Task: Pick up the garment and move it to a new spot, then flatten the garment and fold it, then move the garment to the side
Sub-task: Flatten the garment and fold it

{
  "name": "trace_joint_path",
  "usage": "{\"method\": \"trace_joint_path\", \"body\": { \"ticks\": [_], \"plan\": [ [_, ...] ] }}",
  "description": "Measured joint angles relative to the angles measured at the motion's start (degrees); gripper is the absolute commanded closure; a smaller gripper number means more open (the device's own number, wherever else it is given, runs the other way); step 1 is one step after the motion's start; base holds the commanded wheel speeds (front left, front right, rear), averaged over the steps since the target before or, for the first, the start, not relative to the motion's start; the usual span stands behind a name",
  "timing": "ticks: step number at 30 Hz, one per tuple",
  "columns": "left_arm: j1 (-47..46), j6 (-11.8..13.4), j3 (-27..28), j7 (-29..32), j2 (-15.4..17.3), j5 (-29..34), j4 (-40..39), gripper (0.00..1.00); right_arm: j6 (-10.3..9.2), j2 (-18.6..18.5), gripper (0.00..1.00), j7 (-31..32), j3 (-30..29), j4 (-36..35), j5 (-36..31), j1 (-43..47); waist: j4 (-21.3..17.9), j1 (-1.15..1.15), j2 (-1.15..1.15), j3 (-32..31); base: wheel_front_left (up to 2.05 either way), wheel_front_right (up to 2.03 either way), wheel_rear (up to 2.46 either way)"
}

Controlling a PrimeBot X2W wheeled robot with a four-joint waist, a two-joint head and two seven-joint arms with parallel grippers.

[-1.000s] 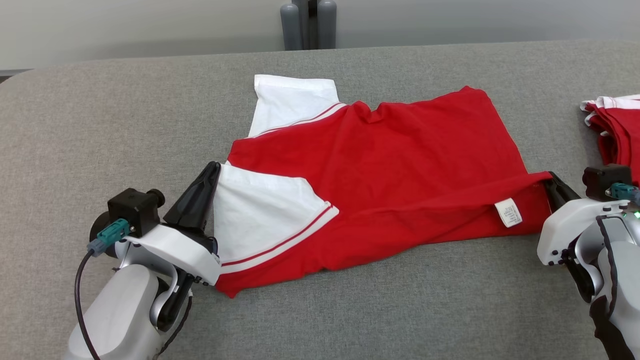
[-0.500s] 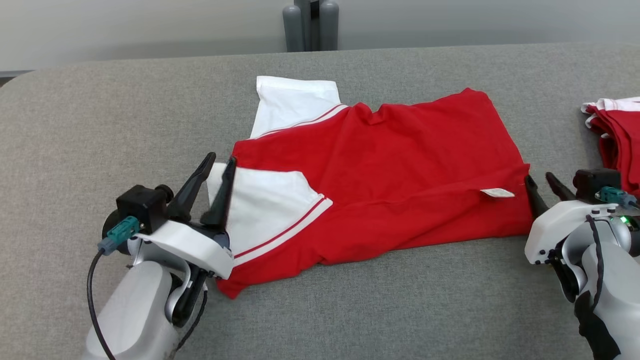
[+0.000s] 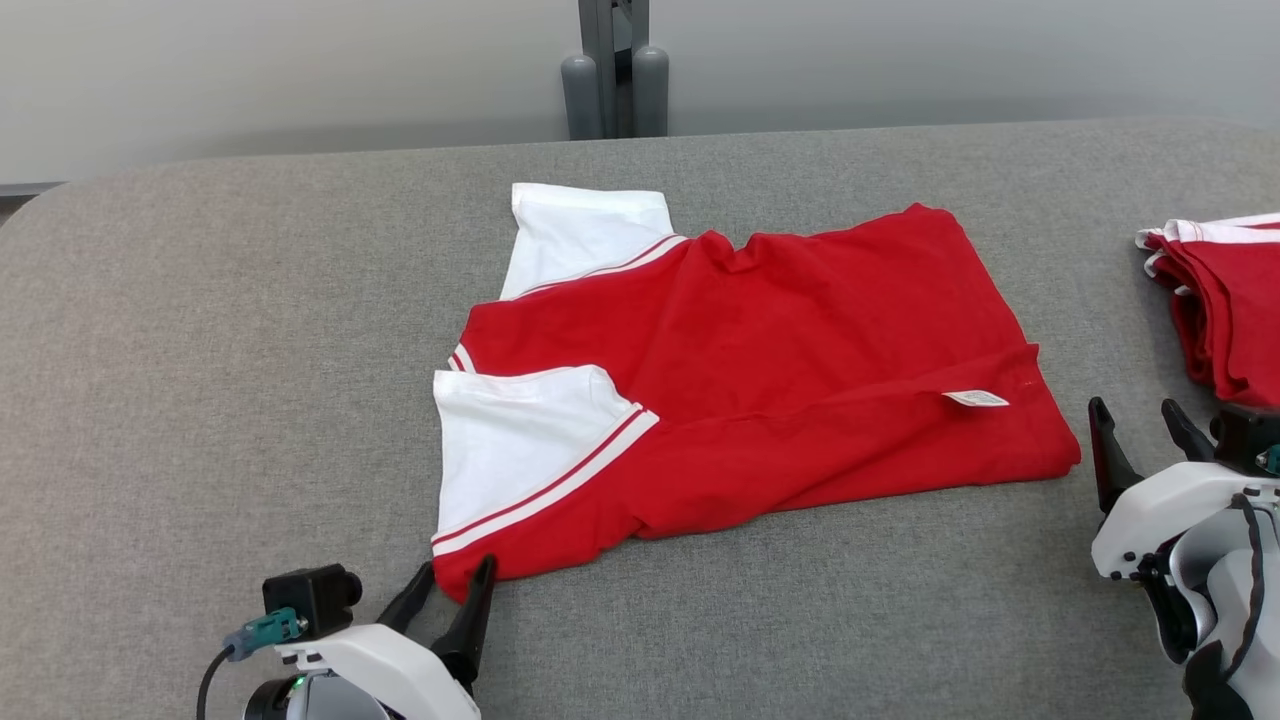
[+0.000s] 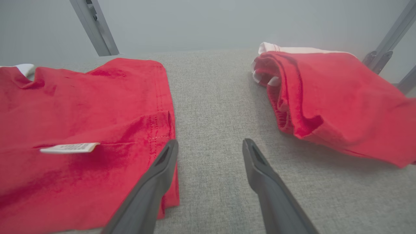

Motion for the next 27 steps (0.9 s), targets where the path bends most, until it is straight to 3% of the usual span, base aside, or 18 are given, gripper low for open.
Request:
{"method": "trace_joint_path", "body": {
  "ticks": [6, 7, 8, 11, 19, 24, 25, 26, 27],
  "plan": [
    [2.10, 3.42, -0.77, 5.04, -0.11, -0.79, -4.23, 0.00, 0.01, 0.64, 0.00, -0.07, -0.48, -1.76, -0.10, 0.86, 0.04, 0.00, 0.00, 0.28, 0.00, 0.00, 0.00],
    [2.10, 3.88, -1.00, 5.77, 0.08, -0.68, -4.65, 0.07, 0.01, 0.78, 0.00, -0.07, -0.41, -1.91, -0.16, 0.86, -0.06, 0.00, 0.00, 0.32, 0.00, 0.00, 0.00],
    [2.13, 4.17, -1.10, 6.11, 0.25, -0.60, -5.02, 0.27, 0.01, 0.92, 0.00, -0.07, -0.24, -2.01, -0.18, 0.86, -0.19, 0.00, 0.00, 0.36, 0.00, 0.00, 0.00],
    [2.16, 5.26, -1.12, 6.51, 0.71, 0.08, -7.00, 1.00, 0.00, 1.21, 0.00, -0.07, 0.35, -2.12, -0.47, 0.84, -0.58, 0.00, 0.00, 0.35, 0.00, 0.00, 0.00],
    [6.09, 6.42, -1.49, 7.77, 3.50, 1.14, -13.30, 1.00, 0.00, 3.47, 0.00, 5.58, 5.86, -1.35, 5.56, 1.27, -0.56, 0.00, 0.00, 0.02, 0.00, 0.00, 0.00],
    [6.60, 6.49, -1.42, 8.00, 4.89, 1.40, -15.38, 1.00, 0.00, 2.53, 0.00, 8.80, 9.13, -1.44, 9.89, 1.56, 0.43, 0.00, 0.00, 0.41, 0.00, 0.00, 0.00],
    [6.58, 6.49, -1.42, 8.01, 4.98, 1.42, -15.50, 1.00, 0.00, 2.25, 0.24, 9.12, 9.78, -1.45, 10.33, 1.49, 0.57, 0.00, 0.00, 0.50, 0.00, 0.00, 0.00],
    [6.53, 6.49, -1.43, 8.00, 5.02, 1.59, -15.60, 1.00, 0.00, 1.88, 0.57, 9.32, 10.42, -1.46, 10.71, 1.33, 0.73, 0.00, 0.00, 0.58, 0.00, 0.00, 0.00],
    [6.45, 6.49, -1.45, 8.00, 5.06, 1.65, -15.70, 1.00, 0.00, 1.61, 0.82, 9.36, 10.90, -1.56, 11.26, 1.24, 0.86, 0.00, 0.00, 0.68, 0.00, 0.00, 0.00]
  ]
}}
